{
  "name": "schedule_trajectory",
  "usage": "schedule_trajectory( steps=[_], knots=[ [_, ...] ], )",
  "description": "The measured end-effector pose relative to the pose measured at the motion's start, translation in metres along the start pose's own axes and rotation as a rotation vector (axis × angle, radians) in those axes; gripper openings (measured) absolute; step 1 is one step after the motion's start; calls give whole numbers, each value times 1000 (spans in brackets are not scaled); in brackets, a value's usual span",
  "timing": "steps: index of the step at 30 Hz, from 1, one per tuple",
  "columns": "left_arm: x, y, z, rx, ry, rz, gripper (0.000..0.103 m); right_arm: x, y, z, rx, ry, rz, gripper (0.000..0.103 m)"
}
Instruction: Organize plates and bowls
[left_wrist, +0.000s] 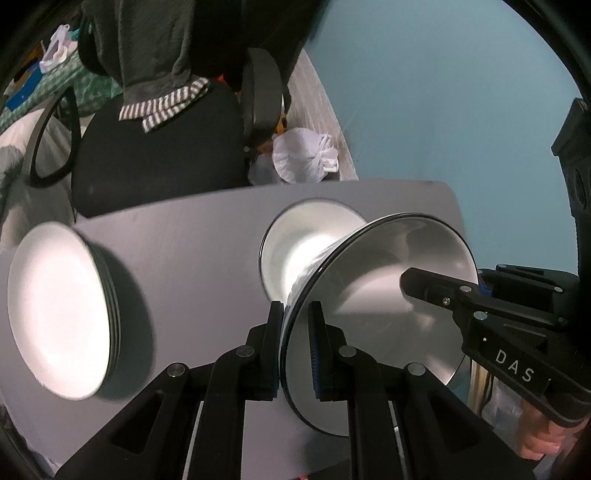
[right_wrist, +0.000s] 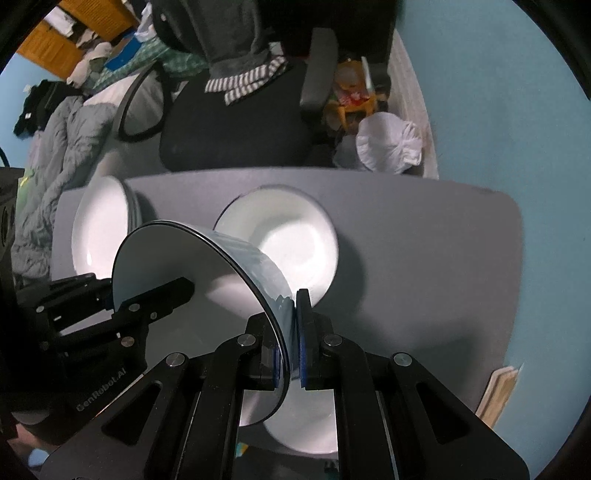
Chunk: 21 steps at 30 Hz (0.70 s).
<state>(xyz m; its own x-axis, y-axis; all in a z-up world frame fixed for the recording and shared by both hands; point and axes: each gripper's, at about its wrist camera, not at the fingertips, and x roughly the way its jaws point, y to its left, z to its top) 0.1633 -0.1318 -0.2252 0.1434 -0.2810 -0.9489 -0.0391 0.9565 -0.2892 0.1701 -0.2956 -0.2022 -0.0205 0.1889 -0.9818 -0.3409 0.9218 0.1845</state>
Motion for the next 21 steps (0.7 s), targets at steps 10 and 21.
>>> schedule_trajectory(
  steps=[10,21],
  knots=[
    [27,-11,31,29,40,64,12,25,-21,25,26,48,-3,7],
    [47,-11,34,35,87,71,12,43,-29,29,44,80,1,7]
  ],
)
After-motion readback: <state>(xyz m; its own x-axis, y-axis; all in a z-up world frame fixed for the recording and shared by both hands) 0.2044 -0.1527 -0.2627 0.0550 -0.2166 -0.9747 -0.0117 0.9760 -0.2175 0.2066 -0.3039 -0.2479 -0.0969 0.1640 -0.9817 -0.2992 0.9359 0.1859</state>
